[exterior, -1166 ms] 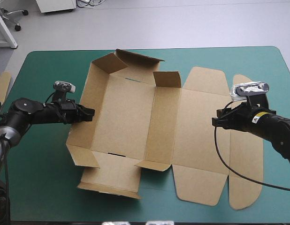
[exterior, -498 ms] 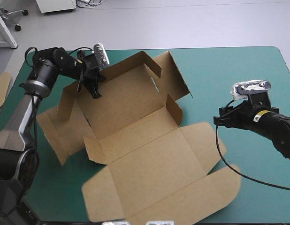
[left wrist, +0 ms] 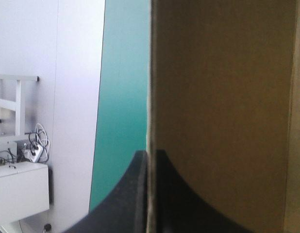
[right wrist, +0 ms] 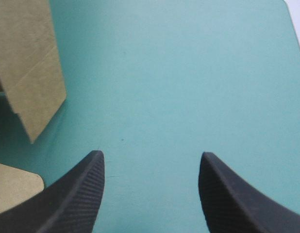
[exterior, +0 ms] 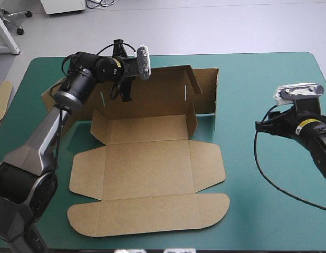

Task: Fold the box

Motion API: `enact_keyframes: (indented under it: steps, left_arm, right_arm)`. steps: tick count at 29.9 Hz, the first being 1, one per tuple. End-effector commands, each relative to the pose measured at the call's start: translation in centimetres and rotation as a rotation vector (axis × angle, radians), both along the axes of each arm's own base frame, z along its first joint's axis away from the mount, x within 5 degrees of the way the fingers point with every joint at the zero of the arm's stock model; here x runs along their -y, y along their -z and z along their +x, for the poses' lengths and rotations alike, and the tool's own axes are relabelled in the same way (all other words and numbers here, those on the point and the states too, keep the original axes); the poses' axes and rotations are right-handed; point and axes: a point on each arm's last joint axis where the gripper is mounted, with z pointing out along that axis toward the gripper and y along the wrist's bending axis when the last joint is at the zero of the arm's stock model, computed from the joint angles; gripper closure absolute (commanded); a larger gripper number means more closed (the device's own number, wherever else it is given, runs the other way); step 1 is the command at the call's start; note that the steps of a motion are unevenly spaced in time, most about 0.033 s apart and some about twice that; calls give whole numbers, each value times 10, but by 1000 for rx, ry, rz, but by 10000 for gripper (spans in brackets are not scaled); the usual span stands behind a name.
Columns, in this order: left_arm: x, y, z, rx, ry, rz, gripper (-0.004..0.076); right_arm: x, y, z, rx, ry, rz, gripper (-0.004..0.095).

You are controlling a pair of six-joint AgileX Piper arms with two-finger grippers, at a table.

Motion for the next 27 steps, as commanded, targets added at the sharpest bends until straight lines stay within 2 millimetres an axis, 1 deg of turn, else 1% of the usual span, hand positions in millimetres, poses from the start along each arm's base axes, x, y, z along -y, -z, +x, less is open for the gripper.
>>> enact_keyframes:
  steps: [1, 3, 5, 6, 7, 11, 14, 18, 21, 24, 27]
  left_arm:
    - [0, -33, -19, 118, -79, -89, 738]
    - [4, -24, -28, 124, -97, -88, 738]
    - [9, -18, -39, 148, -93, -120, 738]
    - [13, -17, -49, 167, -71, -138, 738]
    - [18, -12, -55, 181, -47, -146, 738]
    - [36, -3, -84, 236, 64, -146, 738]
    - [46, -2, -95, 281, 108, -146, 738]
    - [52, -6, -98, 332, 82, -206, 738]
    - [53, -3, -99, 356, 66, -184, 738]
    - [55, 6, -101, 366, 46, -172, 738]
    - [58, 17, -104, 391, 31, -158, 738]
  right_arm:
    - [17, -17, 3, 103, 85, -4, 374]
    - [32, -15, 6, 95, 143, 12, 383]
    - [41, -14, 8, 103, 170, 67, 398]
    - [45, -14, 10, 114, 176, 100, 410]
    - [47, -13, 13, 116, 166, 116, 416]
    - [47, -11, 27, 110, 135, 163, 426]
    - [49, -14, 36, 108, 135, 163, 428]
    - [50, -27, 47, 112, 131, 164, 428]
    - [53, -29, 57, 112, 137, 168, 428]
    - [62, -25, 70, 103, 143, 242, 428]
    - [74, -15, 83, 91, 132, 361, 428]
